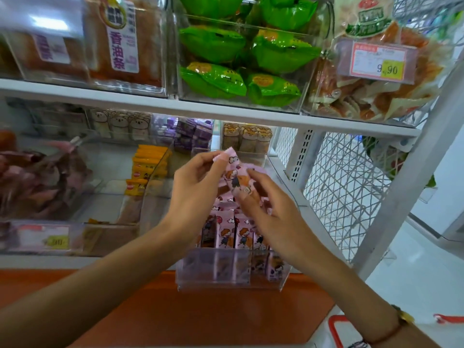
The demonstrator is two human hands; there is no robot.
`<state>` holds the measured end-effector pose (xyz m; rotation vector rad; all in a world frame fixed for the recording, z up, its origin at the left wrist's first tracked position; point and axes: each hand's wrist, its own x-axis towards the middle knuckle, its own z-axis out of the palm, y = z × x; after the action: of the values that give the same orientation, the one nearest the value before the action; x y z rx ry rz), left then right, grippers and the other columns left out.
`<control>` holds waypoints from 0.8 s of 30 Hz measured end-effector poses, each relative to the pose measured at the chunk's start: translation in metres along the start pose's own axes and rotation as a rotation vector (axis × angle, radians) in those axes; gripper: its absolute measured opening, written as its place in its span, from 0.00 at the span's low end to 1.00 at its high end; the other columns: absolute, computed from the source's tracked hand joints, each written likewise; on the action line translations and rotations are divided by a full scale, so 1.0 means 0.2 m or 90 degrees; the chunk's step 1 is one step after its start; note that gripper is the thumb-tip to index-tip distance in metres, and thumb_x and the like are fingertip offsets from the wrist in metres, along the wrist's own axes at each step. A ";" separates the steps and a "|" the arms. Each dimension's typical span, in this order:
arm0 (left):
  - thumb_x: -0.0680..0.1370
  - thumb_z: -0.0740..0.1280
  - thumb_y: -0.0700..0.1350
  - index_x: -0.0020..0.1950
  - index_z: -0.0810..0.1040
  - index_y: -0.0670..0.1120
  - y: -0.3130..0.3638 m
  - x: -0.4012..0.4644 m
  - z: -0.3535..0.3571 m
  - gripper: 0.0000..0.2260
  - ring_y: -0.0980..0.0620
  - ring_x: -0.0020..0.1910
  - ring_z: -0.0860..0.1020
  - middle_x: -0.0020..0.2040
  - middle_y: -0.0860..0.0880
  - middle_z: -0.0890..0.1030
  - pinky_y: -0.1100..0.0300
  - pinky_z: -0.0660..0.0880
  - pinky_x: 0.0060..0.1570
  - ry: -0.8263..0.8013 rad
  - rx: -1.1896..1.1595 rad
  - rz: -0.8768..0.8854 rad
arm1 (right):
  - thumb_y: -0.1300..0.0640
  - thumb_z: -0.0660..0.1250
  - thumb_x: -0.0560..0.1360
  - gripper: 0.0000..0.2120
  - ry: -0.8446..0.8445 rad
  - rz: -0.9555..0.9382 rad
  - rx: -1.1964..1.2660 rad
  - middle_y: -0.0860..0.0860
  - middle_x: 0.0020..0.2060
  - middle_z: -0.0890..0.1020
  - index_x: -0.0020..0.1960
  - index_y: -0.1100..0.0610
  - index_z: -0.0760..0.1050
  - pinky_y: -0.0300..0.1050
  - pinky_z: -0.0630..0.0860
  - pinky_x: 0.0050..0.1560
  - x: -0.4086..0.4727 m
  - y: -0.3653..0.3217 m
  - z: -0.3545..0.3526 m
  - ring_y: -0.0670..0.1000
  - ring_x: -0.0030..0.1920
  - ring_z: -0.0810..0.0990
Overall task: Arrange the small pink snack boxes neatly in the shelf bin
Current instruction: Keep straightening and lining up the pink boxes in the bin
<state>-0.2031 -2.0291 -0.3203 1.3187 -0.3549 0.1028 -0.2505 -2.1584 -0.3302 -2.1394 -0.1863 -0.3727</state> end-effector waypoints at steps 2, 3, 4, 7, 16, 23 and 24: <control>0.80 0.61 0.47 0.58 0.78 0.50 -0.02 -0.03 -0.03 0.10 0.62 0.49 0.81 0.50 0.55 0.84 0.68 0.79 0.45 -0.019 -0.013 -0.009 | 0.47 0.61 0.78 0.18 0.009 0.049 0.087 0.33 0.48 0.75 0.67 0.44 0.66 0.26 0.73 0.44 0.02 0.00 0.01 0.28 0.45 0.76; 0.81 0.61 0.47 0.60 0.77 0.51 -0.03 -0.04 -0.04 0.10 0.63 0.51 0.81 0.53 0.56 0.82 0.67 0.79 0.47 -0.028 0.005 -0.006 | 0.49 0.62 0.78 0.18 0.018 0.105 0.158 0.37 0.46 0.80 0.67 0.47 0.69 0.32 0.75 0.48 0.03 0.01 0.00 0.33 0.45 0.79; 0.81 0.61 0.46 0.62 0.76 0.52 -0.04 -0.04 -0.05 0.11 0.64 0.51 0.80 0.56 0.57 0.80 0.67 0.79 0.48 -0.041 0.037 -0.001 | 0.50 0.63 0.78 0.17 0.027 0.164 0.231 0.42 0.46 0.83 0.66 0.49 0.70 0.40 0.76 0.54 0.04 0.02 -0.01 0.39 0.46 0.81; 0.77 0.66 0.40 0.63 0.73 0.53 -0.07 -0.05 -0.06 0.15 0.67 0.51 0.77 0.56 0.59 0.77 0.75 0.74 0.42 -0.096 0.133 0.035 | 0.53 0.66 0.77 0.18 0.049 0.241 0.355 0.51 0.49 0.84 0.65 0.53 0.71 0.54 0.72 0.64 0.06 0.04 -0.02 0.52 0.54 0.81; 0.75 0.71 0.47 0.66 0.73 0.51 -0.11 -0.07 -0.04 0.20 0.63 0.54 0.77 0.57 0.59 0.79 0.66 0.77 0.51 -0.137 0.292 0.154 | 0.44 0.72 0.65 0.28 0.083 0.167 0.310 0.49 0.55 0.82 0.62 0.52 0.74 0.55 0.72 0.65 0.03 0.02 -0.02 0.49 0.58 0.80; 0.78 0.67 0.41 0.71 0.67 0.54 -0.13 -0.05 -0.05 0.23 0.65 0.60 0.73 0.66 0.56 0.75 0.79 0.69 0.52 -0.195 0.352 0.176 | 0.49 0.71 0.67 0.19 0.132 -0.006 0.211 0.45 0.51 0.83 0.58 0.49 0.77 0.43 0.78 0.56 0.00 0.01 -0.04 0.42 0.53 0.81; 0.78 0.68 0.41 0.70 0.69 0.54 -0.12 -0.05 -0.05 0.22 0.65 0.60 0.73 0.65 0.56 0.75 0.79 0.69 0.52 -0.186 0.337 0.186 | 0.51 0.73 0.66 0.19 0.146 -0.045 0.194 0.45 0.50 0.84 0.56 0.49 0.77 0.40 0.78 0.55 -0.01 0.01 -0.04 0.42 0.53 0.81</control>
<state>-0.2042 -2.0244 -0.3488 1.8030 -0.8085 0.2639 -0.2533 -2.1667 -0.3277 -1.7787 -0.1745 -0.5877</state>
